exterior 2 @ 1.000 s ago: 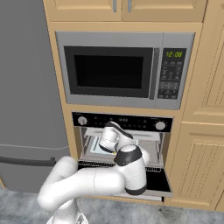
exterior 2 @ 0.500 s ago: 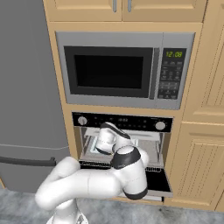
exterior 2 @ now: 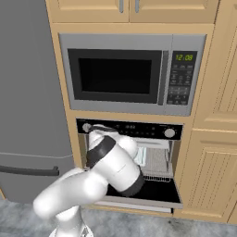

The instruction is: Place the corn on the bottom rack of the oven.

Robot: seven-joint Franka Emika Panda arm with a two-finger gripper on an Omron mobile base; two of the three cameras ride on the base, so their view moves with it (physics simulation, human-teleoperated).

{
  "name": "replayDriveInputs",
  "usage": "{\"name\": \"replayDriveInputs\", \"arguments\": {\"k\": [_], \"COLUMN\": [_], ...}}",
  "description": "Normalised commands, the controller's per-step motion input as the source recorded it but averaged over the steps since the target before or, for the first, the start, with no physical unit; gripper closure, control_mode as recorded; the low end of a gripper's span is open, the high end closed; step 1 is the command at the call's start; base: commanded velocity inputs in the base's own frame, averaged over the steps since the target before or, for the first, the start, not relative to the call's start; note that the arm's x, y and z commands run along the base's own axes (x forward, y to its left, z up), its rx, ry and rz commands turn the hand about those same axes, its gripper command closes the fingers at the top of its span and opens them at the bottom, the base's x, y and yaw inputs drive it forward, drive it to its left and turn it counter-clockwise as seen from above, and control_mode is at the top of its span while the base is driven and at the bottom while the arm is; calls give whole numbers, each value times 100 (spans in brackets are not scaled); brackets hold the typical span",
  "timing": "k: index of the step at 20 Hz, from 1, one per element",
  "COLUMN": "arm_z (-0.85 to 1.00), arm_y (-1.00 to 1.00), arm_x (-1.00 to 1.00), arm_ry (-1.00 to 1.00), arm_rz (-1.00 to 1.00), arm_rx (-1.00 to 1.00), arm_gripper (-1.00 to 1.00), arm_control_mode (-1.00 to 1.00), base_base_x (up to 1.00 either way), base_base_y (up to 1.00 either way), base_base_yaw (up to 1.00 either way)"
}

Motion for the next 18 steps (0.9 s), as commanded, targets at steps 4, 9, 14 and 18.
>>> {"name": "replayDriveInputs", "arguments": {"k": [4, 9, 14, 18], "arm_z": [95, 99, 92, 98], "arm_y": [-25, -37, -20, 0], "arm_x": [-58, -60, -55, -30], "arm_ry": [4, 3, 0, 0], "arm_rz": [0, 0, -1, -2], "arm_rx": [0, 1, 1, 0], "arm_gripper": [-100, -100, -100, -100], "arm_control_mode": [-100, -100, -100, -100], "base_base_x": [0, 0, 0, 0], "base_base_y": [0, 0, 0, 0], "base_base_yaw": [0, 0, 0, 0]}}
